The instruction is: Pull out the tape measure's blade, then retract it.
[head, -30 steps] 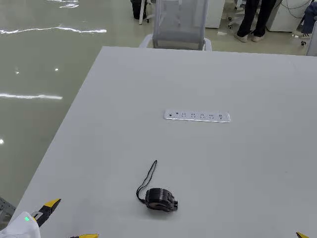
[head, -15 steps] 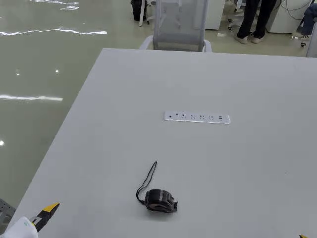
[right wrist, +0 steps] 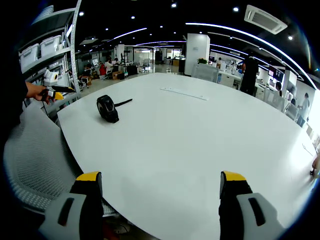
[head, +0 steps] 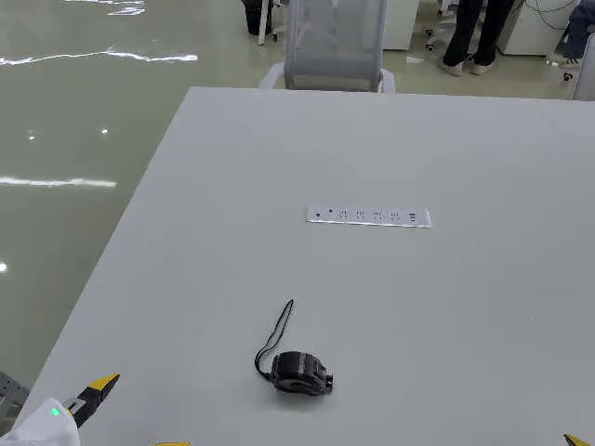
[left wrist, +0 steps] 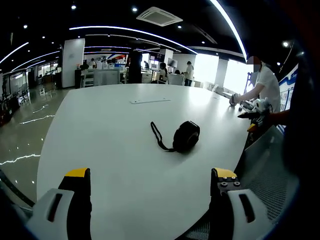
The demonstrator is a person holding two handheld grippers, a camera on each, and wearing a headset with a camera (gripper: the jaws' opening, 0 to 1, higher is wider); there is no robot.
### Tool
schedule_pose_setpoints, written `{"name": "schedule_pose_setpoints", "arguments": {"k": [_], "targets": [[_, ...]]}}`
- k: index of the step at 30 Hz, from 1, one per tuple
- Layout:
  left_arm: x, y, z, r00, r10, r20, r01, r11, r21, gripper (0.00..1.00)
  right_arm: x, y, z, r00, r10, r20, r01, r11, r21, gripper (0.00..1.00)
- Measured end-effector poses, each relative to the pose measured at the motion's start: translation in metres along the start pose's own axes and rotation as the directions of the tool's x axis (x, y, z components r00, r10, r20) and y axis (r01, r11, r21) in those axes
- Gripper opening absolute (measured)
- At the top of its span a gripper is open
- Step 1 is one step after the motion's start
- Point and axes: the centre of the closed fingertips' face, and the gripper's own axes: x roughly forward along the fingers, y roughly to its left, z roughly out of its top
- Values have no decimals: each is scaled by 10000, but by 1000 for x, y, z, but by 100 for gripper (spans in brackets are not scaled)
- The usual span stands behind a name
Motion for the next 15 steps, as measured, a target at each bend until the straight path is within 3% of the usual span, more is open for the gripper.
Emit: {"name": "schedule_pose_setpoints", "arguments": {"k": [3,4,7,11,15], "targets": [[1,1,0,10000,-29,-31,29,10000,25,99,0,0,1,10000,12,0,-12,10000,-24,100],[1,-3,-4,9992,-241,-305,233,9994,-250,97,0,1,0,10000,19,-12,-19,10000,-48,100],[2,-5,-8,9977,-371,-562,367,9993,-90,88,1,0,0,10000,7,-50,-8,10000,-94,100],[8,-9,-5,9968,-486,-642,497,9987,143,94,3,2,4,9998,186,-11,-186,9994,-291,100],[15,-5,1,9968,-440,-669,468,9981,410,99,9,8,9,9986,521,-65,-523,9980,-366,98]]}}
